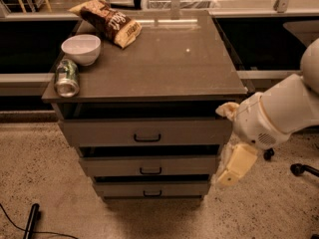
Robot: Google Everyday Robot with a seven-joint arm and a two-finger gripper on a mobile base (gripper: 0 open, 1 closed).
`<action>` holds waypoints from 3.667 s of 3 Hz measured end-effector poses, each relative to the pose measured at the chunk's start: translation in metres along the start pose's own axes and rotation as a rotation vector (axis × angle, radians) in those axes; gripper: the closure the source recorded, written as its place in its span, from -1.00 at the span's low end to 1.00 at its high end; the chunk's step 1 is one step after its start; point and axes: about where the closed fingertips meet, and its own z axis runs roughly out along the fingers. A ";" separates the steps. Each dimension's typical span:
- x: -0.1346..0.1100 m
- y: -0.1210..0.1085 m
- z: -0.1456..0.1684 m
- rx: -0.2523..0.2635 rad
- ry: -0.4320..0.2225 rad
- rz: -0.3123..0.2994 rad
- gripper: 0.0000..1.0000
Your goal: Open bottom drawer
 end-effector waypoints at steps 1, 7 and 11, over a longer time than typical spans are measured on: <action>0.002 0.003 0.010 0.009 0.002 0.014 -1.00; 0.073 -0.009 0.202 -0.065 -0.425 -0.133 -1.00; 0.173 -0.062 0.276 0.185 -0.182 -0.272 -1.00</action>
Offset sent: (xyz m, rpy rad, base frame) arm 0.0073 0.0274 -0.0406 0.0062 0.0616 0.0556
